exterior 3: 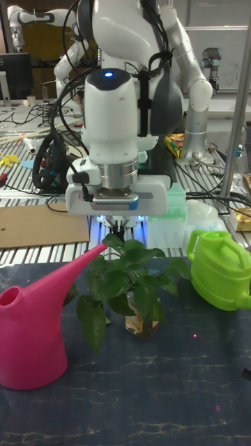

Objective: Water the plant

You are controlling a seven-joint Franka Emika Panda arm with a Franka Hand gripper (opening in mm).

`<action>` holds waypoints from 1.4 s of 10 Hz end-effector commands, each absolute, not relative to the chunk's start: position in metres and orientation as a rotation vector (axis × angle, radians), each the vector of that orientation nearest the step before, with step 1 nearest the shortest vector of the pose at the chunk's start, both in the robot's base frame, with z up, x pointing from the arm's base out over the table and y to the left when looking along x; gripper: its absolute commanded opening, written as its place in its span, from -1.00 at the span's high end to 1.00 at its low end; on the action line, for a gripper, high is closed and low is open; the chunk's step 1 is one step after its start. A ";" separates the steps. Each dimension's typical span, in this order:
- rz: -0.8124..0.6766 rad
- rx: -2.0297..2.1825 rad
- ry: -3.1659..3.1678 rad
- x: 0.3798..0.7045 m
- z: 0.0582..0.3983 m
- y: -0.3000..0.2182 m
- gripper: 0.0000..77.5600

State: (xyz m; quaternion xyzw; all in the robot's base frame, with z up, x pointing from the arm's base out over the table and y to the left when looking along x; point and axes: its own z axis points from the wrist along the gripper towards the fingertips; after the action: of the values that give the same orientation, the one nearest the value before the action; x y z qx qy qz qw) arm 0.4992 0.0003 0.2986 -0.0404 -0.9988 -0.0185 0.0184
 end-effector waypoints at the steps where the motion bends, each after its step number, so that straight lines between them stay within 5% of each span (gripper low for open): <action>1: -0.268 -0.641 -2.945 0.499 0.299 0.000 1.00; 14: -0.214 -0.694 -2.919 0.517 0.339 -0.008 1.00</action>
State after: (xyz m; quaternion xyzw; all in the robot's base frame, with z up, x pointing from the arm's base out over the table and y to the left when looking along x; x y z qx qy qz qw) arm 0.5045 -0.0011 0.3077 -0.2281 -0.9694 -0.0714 0.0554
